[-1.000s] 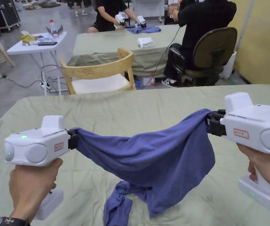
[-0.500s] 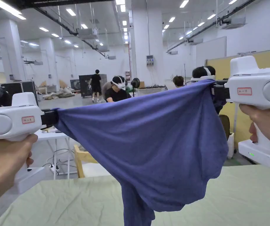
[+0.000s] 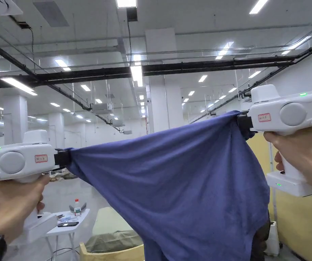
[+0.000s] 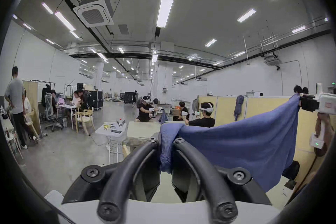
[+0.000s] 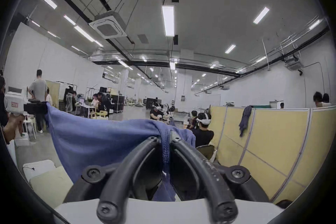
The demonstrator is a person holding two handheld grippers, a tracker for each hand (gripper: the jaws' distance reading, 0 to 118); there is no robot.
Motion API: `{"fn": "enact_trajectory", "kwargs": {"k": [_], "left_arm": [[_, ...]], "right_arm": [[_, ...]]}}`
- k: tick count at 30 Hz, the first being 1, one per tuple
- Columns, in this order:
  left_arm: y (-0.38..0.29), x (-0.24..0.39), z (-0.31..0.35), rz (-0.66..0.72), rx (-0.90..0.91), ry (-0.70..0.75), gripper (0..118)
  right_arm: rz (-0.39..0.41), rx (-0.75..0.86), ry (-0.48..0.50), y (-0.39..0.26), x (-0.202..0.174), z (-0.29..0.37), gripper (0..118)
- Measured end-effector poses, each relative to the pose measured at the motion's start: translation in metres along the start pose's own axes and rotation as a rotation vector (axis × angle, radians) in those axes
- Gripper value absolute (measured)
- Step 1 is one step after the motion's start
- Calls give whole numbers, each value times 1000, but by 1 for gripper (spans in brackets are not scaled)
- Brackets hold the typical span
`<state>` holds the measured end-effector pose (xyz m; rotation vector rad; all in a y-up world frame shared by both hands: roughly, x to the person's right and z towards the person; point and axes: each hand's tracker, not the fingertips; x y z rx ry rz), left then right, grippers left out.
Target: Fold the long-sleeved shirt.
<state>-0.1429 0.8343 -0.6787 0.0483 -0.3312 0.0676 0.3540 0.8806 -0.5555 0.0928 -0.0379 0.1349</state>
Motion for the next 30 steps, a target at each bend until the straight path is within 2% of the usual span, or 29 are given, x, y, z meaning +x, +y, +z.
{"fn": "enact_trajectory", "kwargs": {"k": [8, 16, 19, 23, 30], "left_arm": [[1, -8, -43, 14, 1, -5, 9], [-14, -22, -118, 43, -29, 14, 9], [-23, -23, -147, 35, -43, 10, 9], [-35, -27, -186, 47, -48, 17, 9], [-63, -31, -243, 39, -47, 24, 9]], "right_arm": [[-18, -9, -10, -6, 12, -44, 10], [-11, -43, -19, -24, 16, -119, 10], [33, -49, -42, -33, 16, -147, 10], [9, -51, -44, -45, 24, -185, 10], [70, -62, -59, -79, 28, -237, 10]]}}
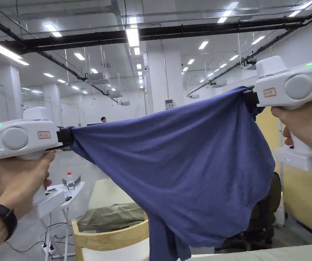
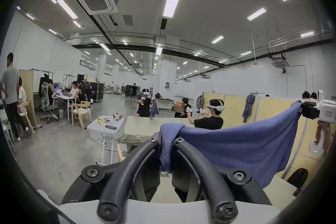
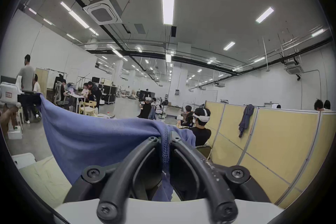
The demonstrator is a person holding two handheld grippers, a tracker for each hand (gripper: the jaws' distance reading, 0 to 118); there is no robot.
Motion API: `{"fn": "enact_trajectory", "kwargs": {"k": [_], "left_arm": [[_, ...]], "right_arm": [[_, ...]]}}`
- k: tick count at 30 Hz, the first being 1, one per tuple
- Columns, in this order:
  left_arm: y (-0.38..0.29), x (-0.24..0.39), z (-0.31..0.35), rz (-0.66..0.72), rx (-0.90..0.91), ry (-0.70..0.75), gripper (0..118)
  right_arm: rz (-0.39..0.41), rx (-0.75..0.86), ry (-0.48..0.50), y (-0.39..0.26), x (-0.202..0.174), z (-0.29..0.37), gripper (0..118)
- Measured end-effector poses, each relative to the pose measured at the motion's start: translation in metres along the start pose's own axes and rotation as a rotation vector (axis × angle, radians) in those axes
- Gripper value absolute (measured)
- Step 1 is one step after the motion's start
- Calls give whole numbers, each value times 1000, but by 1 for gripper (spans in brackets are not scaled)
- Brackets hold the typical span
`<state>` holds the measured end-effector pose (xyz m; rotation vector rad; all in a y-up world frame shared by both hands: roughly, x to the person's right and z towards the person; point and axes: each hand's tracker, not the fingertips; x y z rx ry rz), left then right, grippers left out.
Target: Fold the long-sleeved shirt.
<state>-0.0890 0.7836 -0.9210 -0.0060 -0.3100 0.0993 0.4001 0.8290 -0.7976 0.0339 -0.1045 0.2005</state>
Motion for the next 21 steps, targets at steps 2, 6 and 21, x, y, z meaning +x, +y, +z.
{"fn": "enact_trajectory", "kwargs": {"k": [2, 6, 21], "left_arm": [[-13, -1, -14, -3, -10, -5, 9], [-57, -4, -38, 18, -63, -19, 9], [-307, -10, -23, 79, -394, -77, 9]], "right_arm": [[-1, -7, 4, -14, 0, -13, 10], [-35, -53, 27, -61, -4, -40, 10], [-94, -390, 112, -304, -43, -36, 10]]}}
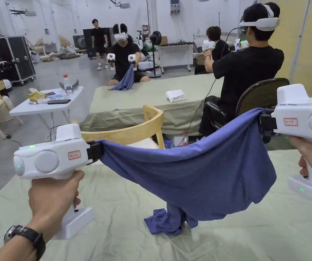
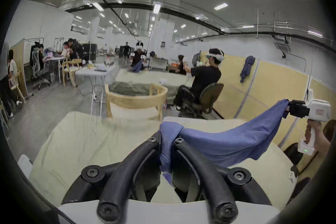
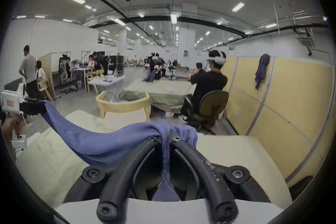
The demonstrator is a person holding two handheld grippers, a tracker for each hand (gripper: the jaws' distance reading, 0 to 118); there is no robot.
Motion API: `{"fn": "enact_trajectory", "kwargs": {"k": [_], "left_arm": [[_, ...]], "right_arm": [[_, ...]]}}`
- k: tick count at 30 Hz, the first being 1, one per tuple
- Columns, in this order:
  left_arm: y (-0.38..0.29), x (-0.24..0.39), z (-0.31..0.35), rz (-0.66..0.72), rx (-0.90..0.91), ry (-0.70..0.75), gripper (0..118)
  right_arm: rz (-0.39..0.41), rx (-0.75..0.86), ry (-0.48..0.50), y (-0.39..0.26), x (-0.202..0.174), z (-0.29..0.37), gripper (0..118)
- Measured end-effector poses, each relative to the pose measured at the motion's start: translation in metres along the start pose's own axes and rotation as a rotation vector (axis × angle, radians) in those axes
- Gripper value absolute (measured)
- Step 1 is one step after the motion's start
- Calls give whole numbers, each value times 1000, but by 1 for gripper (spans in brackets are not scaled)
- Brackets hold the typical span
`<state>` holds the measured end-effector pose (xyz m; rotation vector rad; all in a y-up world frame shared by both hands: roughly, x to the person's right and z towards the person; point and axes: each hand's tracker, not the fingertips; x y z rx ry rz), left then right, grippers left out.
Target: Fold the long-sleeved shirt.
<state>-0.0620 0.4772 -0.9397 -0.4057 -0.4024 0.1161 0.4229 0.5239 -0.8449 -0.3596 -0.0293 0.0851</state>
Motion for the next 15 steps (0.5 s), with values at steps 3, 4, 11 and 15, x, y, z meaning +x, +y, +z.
{"fn": "enact_trajectory", "kwargs": {"k": [3, 4, 11, 15], "left_arm": [[-54, 1, -3, 39, -88, 13, 9], [-70, 2, -2, 47, -107, 5, 9], [-178, 0, 28, 65, -266, 19, 9], [-234, -3, 74, 116, -305, 24, 9]], "right_arm": [[-20, -95, -20, -55, -10, -2, 10], [-19, -120, -34, -71, -13, -2, 10], [-54, -241, 23, -181, -37, 46, 10], [-43, -287, 42, -239, -50, 97, 10]]}}
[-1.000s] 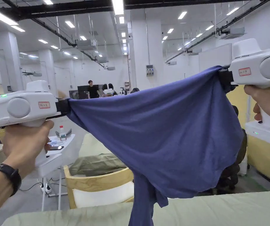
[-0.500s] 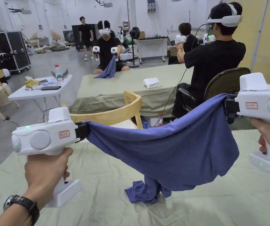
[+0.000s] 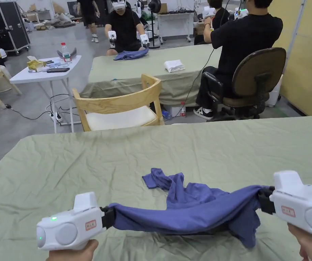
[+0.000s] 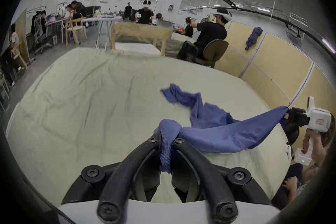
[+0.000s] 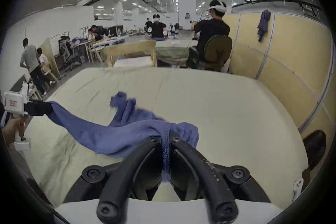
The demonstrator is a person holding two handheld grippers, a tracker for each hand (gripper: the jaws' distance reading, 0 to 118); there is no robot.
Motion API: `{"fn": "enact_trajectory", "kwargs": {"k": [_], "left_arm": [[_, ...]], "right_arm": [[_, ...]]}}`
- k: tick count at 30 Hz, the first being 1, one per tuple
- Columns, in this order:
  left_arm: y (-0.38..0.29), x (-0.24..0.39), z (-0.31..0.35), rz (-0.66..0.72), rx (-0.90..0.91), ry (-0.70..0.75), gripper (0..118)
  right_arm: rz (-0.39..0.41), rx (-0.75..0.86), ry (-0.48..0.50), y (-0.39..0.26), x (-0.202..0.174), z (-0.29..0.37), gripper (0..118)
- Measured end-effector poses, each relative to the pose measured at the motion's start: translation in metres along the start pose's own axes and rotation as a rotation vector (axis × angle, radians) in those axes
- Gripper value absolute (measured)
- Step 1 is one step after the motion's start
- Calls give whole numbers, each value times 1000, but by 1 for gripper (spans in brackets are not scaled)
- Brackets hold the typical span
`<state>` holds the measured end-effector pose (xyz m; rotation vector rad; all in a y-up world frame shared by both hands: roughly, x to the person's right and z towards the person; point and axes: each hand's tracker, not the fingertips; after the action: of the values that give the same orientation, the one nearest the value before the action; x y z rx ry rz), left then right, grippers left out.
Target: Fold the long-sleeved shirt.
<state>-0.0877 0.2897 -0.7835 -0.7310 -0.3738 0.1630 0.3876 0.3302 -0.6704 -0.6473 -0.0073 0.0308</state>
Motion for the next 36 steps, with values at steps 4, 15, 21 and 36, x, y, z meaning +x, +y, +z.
{"fn": "enact_trajectory", "kwargs": {"k": [4, 15, 21, 36], "left_arm": [[-63, -9, 33, 18, -52, 16, 9], [-165, -34, 131, 163, -131, 54, 9], [-191, -42, 141, 121, -238, 70, 9], [-200, -35, 152, 213, -272, 74, 56]], "right_arm": [[7, -25, 19, -53, -11, 42, 10], [-40, -112, 89, -166, -42, 141, 10], [-72, -201, 110, -207, -52, 144, 10], [12, -326, 107, -201, -54, 140, 67]]}}
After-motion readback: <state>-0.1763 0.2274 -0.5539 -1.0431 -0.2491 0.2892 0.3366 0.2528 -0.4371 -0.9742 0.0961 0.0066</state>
